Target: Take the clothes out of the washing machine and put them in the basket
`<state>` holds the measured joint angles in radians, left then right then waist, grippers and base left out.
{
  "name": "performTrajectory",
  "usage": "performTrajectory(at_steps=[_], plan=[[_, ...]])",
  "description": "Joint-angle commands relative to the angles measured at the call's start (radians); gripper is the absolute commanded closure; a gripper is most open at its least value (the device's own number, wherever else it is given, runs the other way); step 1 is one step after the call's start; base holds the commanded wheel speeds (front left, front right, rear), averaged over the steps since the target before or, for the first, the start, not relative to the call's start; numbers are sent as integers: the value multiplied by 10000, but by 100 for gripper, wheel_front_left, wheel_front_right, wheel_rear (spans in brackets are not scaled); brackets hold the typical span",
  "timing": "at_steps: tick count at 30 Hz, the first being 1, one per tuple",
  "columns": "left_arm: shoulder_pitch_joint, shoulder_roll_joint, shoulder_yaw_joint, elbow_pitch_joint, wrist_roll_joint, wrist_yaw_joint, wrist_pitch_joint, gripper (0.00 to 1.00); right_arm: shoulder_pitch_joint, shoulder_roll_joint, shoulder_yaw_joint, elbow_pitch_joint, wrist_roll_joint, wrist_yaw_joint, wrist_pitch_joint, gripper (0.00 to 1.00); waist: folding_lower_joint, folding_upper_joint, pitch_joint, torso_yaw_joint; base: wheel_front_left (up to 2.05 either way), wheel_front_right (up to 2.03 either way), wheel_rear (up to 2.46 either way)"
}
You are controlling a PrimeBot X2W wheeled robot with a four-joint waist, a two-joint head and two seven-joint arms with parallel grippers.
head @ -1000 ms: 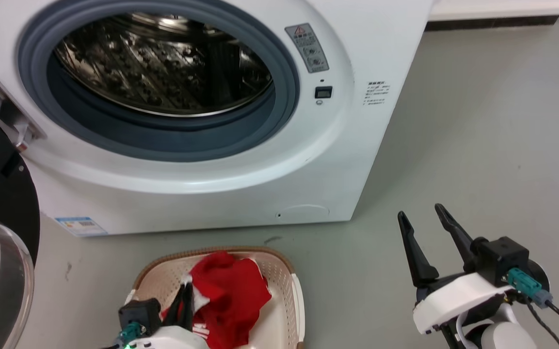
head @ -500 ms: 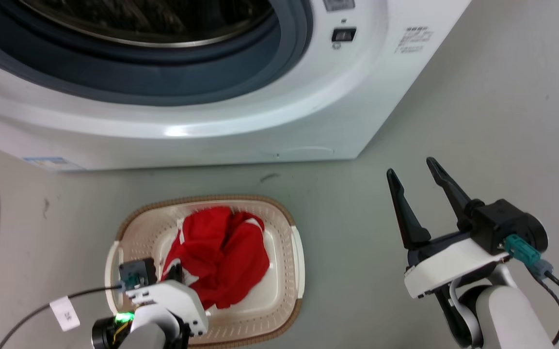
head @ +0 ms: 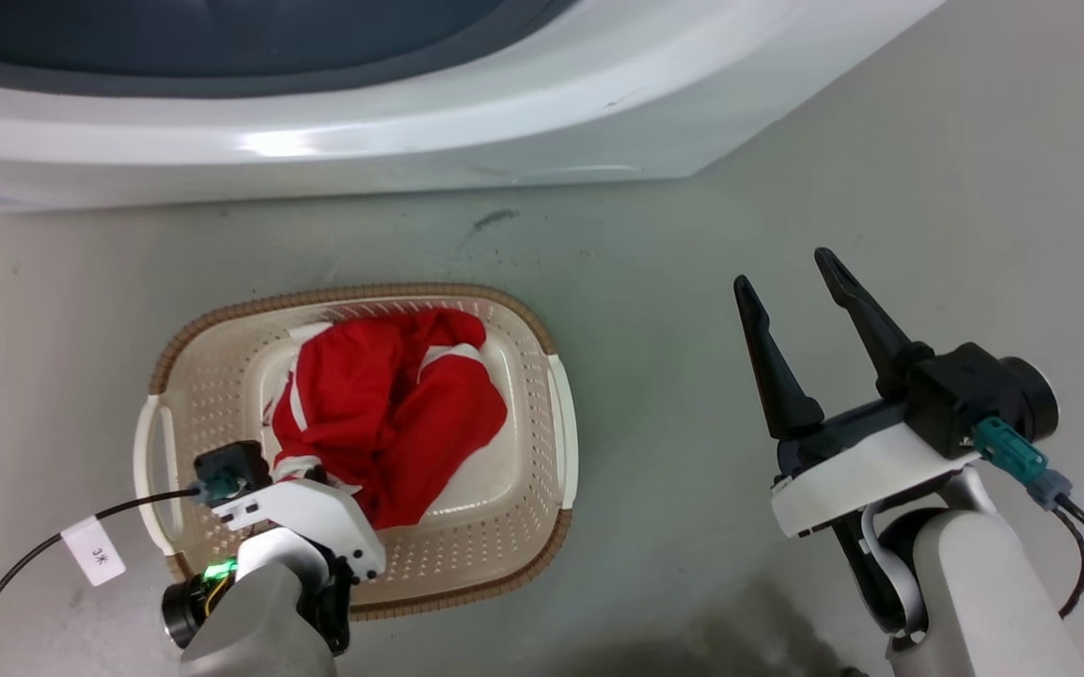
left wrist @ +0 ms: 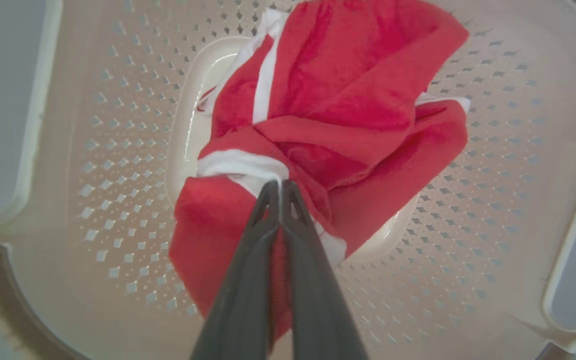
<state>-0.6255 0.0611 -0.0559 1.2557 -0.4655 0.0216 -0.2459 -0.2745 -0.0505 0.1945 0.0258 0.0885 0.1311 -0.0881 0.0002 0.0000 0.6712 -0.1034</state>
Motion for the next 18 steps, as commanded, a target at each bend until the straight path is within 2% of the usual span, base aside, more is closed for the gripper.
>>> performTrajectory(at_steps=[1, 4, 6, 7, 14, 18], plan=[[-153, 84, 126, 88, -127, 84, 65, 100, -218, 5, 46, -7, 15, -7, -82, 0, -2, 0, 347, -107, 0, 0, 0], [-216, 157, 143, 188, -185, 110, 177, 100, -335, 2, 121, 129, 48, -7, -140, 0, -2, 0, 432, -189, 0, 0, 0], [-167, 194, 171, 234, -260, 113, 175, 54, -367, 4, 108, 257, 81, -7, -202, 0, -2, 0, 330, -221, 0, 0, 0], [-108, 220, 161, 249, -265, 102, 164, 0, -379, 5, 95, 330, 95, -7, -252, 0, -2, 0, 215, -234, 0, 0, 0], [438, 296, 154, 291, -335, -75, -63, 0, 20, 4, 22, 968, 196, -7, -494, 0, -2, 0, -1331, -162, 0, 0, 0], [791, 362, 110, -121, -166, -207, -191, 0, 454, 2, -196, 1205, 140, -7, -432, 0, -2, 0, -2422, -84, 0, 0, 0]])
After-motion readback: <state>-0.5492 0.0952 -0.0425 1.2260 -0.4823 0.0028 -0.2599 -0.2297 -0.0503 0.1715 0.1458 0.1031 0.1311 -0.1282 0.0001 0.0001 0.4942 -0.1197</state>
